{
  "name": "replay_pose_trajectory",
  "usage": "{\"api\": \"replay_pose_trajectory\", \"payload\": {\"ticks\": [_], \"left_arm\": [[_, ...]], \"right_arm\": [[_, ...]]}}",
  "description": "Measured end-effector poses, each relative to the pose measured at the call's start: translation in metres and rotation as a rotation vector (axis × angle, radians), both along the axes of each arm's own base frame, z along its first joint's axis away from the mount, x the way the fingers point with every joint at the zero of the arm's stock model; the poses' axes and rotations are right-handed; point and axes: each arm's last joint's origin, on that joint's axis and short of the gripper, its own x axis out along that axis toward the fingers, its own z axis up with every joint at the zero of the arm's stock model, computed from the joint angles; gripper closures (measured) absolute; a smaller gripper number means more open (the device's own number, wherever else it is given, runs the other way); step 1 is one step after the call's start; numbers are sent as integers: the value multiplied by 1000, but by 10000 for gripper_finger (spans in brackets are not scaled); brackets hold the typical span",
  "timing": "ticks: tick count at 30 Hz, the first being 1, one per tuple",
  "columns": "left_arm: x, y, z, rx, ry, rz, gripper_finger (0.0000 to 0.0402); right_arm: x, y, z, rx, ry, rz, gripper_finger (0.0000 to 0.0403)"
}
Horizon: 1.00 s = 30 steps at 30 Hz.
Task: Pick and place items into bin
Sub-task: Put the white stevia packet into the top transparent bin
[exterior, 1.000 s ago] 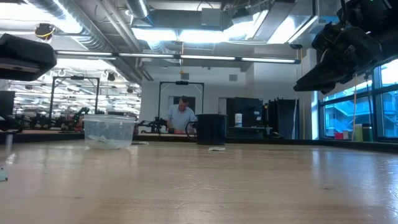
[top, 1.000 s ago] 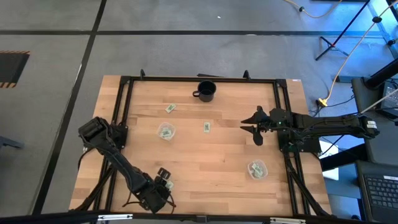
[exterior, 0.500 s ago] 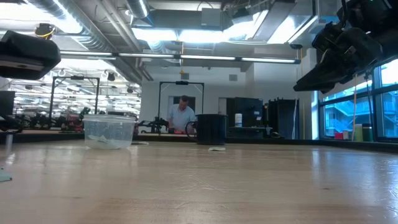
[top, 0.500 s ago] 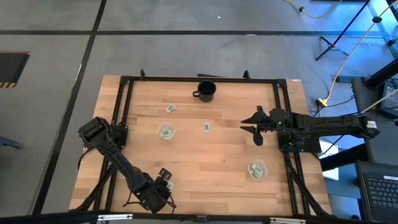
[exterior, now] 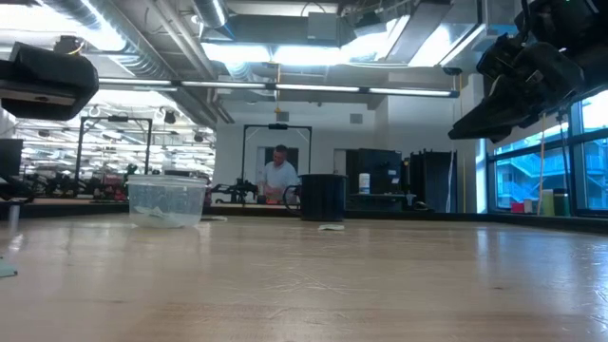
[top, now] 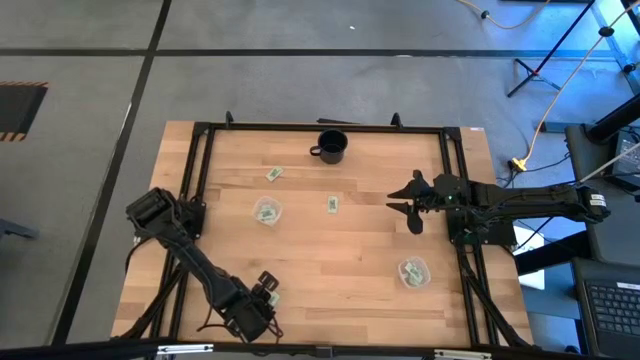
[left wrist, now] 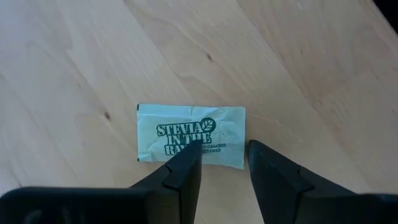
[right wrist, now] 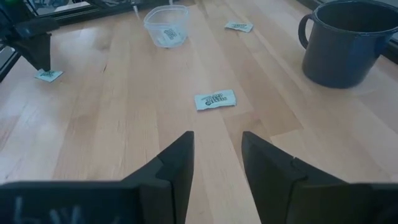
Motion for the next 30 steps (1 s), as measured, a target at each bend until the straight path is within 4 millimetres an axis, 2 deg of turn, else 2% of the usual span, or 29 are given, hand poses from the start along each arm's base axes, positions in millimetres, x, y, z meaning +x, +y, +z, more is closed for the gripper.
{"api": "replay_pose_trajectory", "payload": {"ticks": [9, 30], "left_arm": [[5, 3, 0, -14, -2, 7, 319], [6, 4, -2, -27, -16, 13, 392]], "right_arm": [[0, 0, 0, -3, 0, 1, 265], [0, 0, 0, -4, 1, 2, 265]]}}
